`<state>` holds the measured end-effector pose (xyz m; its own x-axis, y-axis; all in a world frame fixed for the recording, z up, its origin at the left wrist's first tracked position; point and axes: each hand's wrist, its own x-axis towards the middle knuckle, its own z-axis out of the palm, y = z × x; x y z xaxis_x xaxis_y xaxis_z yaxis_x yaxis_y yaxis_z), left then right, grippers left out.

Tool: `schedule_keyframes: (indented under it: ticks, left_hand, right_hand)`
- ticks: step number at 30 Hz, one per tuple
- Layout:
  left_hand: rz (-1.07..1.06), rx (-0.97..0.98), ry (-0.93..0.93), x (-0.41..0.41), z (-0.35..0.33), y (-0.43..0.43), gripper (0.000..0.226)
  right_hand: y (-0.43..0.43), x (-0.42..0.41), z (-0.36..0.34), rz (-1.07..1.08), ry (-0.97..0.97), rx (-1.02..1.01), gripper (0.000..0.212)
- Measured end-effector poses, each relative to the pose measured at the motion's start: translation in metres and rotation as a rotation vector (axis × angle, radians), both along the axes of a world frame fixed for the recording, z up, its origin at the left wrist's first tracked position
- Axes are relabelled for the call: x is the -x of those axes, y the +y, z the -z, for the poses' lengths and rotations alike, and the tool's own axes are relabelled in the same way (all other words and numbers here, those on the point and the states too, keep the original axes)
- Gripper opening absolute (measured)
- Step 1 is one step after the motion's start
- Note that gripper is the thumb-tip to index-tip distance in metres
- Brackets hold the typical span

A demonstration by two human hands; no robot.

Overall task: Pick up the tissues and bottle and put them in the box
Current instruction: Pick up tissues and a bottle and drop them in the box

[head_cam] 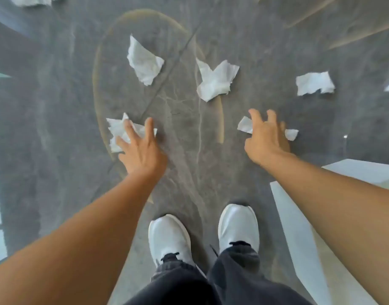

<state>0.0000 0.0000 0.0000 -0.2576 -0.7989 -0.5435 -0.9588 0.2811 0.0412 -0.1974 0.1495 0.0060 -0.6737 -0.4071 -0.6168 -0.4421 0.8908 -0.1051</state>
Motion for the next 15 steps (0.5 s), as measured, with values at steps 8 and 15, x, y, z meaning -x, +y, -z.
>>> schedule_keyframes:
  ticks: [8,15]
  left_hand:
    - [0.012,-0.116,0.081,0.026,0.001,0.019,0.033]
    - [0.232,-0.316,0.227,0.094,-0.109,0.137,0.016]
  right_hand:
    - [0.021,-0.001,-0.002,0.109,-0.088,0.228,0.017]
    - [0.095,-0.017,-0.113,0.463,-0.024,0.427,0.019]
